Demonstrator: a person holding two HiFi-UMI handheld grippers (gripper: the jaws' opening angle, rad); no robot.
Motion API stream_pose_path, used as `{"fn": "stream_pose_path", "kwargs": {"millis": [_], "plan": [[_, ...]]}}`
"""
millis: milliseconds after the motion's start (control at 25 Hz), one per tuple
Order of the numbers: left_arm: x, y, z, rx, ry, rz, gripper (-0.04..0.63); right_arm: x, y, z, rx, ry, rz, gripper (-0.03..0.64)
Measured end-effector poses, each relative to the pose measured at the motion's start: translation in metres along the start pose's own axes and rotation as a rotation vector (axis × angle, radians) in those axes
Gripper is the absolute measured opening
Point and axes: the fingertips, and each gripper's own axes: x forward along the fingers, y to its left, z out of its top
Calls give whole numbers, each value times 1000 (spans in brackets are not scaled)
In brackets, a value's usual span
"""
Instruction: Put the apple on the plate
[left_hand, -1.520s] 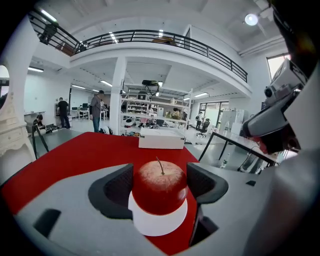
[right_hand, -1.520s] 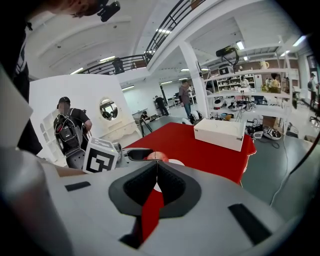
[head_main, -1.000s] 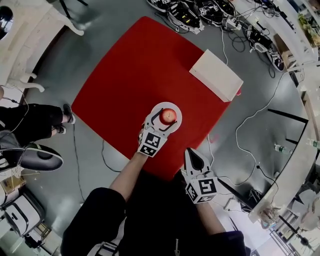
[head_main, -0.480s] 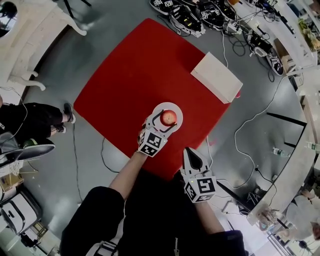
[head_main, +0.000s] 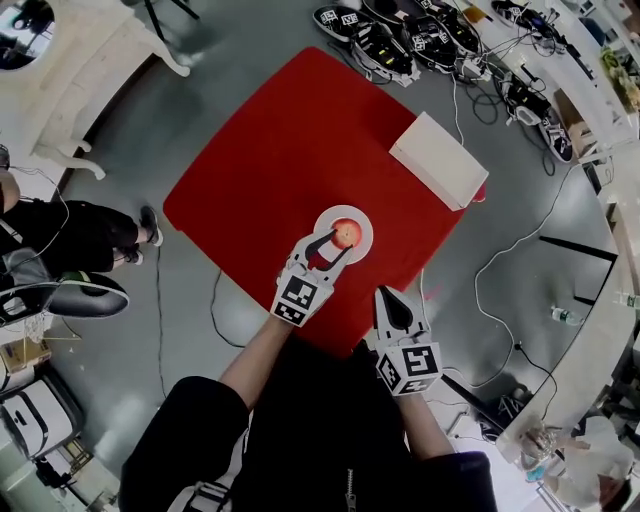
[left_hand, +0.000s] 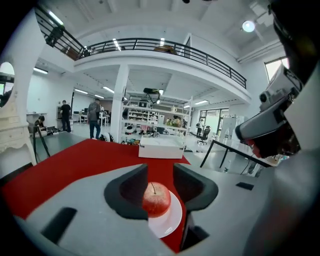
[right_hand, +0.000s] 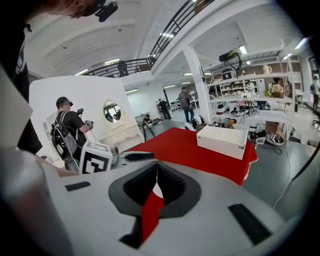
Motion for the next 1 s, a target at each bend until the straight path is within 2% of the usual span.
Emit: {"fn": "stream_pose_path", "kwargs": {"millis": [80, 160, 560, 760, 1000], "plan": [[-20, -3, 20, 17, -46, 31, 81, 0, 4, 6, -12, -11, 21, 11], [-38, -7, 40, 24, -80, 53, 8, 0, 9, 14, -31, -25, 42, 11], [-105, -36, 91, 35, -104, 130, 6, -10, 37, 32, -99, -86, 118, 11], [-122, -44, 95, 58, -115, 142, 6, -14, 43, 37, -120, -105, 124, 10], [-129, -47, 90, 47, -116, 149, 6, -17, 42, 31, -138, -88, 103, 9]]}}
